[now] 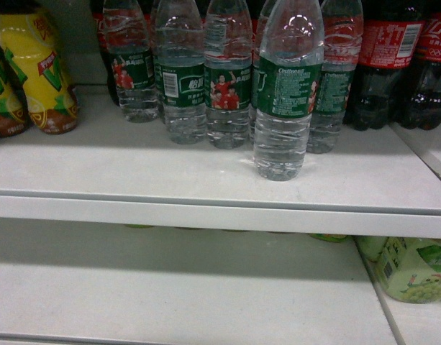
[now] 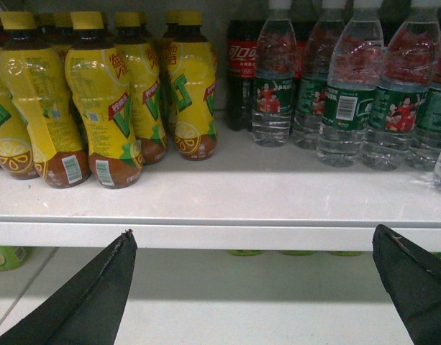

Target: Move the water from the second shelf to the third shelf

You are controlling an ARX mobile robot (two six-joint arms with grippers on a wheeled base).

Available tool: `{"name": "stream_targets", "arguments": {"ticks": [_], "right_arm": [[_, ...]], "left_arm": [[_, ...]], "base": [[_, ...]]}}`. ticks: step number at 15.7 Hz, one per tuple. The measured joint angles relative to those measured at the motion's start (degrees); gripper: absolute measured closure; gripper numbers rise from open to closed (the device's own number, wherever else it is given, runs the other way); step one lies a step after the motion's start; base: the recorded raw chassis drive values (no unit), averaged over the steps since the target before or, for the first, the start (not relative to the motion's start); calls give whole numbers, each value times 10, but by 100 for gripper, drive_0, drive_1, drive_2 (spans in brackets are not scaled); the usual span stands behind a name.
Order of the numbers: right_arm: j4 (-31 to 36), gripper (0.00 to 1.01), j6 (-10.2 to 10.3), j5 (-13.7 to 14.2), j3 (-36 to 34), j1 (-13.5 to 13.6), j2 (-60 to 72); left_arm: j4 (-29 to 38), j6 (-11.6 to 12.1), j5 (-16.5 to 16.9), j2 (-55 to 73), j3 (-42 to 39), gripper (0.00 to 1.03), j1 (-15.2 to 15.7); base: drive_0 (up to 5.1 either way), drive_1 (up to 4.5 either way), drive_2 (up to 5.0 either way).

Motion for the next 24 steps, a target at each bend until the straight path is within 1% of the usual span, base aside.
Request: {"name": "stream_targets", "arguments": {"ticks": [24], "right_arm": [[0, 3, 0, 0, 0, 0, 0]], "left_arm": [[0, 0, 0, 0, 0, 5, 0]], "base": [[0, 0, 0]]}}
